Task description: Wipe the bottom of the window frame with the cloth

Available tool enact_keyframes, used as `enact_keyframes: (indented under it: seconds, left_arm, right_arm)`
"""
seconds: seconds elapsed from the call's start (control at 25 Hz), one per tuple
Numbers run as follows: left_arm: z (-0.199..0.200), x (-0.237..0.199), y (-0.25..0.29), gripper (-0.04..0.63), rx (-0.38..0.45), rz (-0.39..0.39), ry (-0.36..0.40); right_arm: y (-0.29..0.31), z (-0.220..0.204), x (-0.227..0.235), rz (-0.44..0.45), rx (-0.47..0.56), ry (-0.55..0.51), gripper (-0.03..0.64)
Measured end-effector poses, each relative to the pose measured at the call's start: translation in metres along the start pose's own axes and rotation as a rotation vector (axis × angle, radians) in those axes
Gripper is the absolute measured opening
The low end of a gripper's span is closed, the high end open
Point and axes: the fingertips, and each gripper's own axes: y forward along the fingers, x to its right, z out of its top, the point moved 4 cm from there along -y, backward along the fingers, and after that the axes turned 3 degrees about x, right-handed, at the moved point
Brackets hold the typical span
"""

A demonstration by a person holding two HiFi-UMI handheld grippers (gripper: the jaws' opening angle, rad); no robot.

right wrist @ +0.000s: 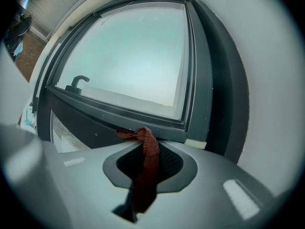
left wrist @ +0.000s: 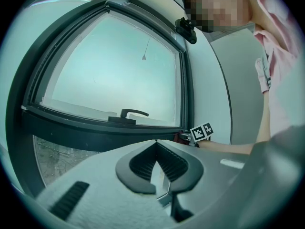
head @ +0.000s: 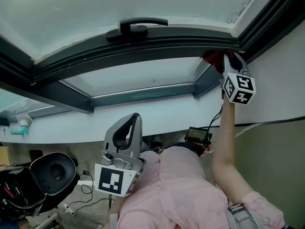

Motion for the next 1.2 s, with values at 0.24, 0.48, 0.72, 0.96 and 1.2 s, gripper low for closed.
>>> enact_keyframes:
  seconds: [0.24,0.48,0.72,0.96,1.2]
  left_arm:
    - [0.001,-0.001,0.004,-0.003,-0.003,-0.001,0.0]
    - [0.002,-0.004,0.006,-0.003,-0.005,0.0,-0.001]
    - [0.003,-0.006,0.007,-0.003,-0.004,0.002,-0.002]
    - [0.004,-0.01,0.004,-0.003,-0.003,0.005,-0.003]
    - [0.004,-0.015,-0.002,-0.003,-0.005,0.008,-0.003]
  right_arm:
    - [-0.002,-0.002,0.013,-0.038,0.0,0.012,0.063]
    - [-0.003,-0.002,0.017,-0.044,0.004,0.01,0.063]
    - [-0.003,-0.003,0.019,-0.057,0.0,0.005,0.062]
    - [-0.003,-0.004,0.02,-0.096,-0.009,0.032,0.063]
    - [-0.004,-0.015,0.028,-0.143,-0.026,0.094,0.063]
